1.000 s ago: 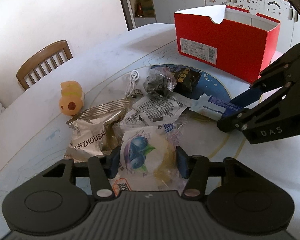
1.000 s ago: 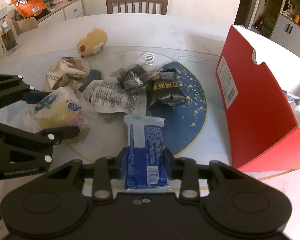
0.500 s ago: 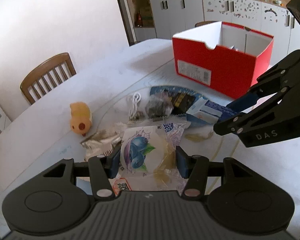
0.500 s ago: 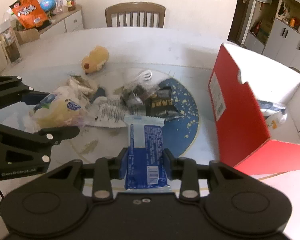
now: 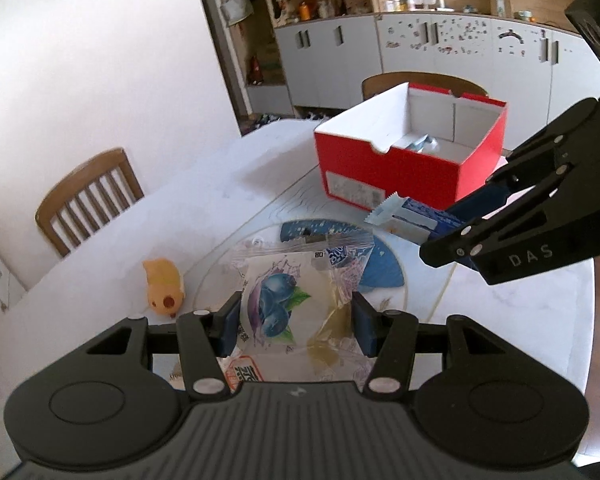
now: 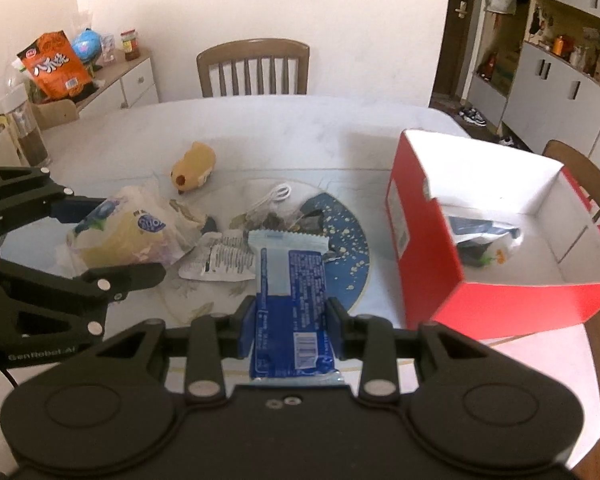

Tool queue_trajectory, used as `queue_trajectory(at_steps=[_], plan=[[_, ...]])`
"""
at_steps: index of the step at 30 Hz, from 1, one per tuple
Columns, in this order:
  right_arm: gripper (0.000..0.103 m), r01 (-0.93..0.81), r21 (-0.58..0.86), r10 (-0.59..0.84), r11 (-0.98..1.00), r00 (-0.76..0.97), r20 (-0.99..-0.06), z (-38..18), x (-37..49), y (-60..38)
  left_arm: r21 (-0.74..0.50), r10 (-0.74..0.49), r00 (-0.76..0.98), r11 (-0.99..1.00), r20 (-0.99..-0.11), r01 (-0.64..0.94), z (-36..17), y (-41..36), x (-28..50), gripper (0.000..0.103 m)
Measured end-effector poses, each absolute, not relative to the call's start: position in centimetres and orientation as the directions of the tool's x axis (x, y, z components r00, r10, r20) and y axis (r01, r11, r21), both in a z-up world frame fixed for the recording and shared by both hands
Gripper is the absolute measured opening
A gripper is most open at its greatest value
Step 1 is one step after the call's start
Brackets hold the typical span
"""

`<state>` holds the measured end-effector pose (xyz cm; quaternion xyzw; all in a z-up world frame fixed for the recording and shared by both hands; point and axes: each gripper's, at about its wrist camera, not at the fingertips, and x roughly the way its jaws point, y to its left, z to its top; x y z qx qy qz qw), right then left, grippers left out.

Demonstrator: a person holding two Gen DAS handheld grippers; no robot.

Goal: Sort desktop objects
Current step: 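Lift both held packets and carry them toward the red shoebox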

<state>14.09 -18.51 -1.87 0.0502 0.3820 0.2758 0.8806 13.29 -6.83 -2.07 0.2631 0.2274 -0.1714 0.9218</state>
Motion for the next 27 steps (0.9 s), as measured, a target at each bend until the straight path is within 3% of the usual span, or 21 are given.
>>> queue_trajectory(at_steps=[13,27], plan=[[0.035,-0.413,0.285,0.496,0.865,0.613,-0.615,-0.1,12.9,-21.9,0.485,-0.227,0.852,0.740,-0.472,0.466,-0.9,-10.1,12.2,0.054],[0.035,-0.445,0.282,0.517,0.850,0.602,-0.608,-1.1,16.9,-27.8,0.460,-0.238,0.850,0.756,-0.470,0.466,0.2,-17.7,15.4,0.054]])
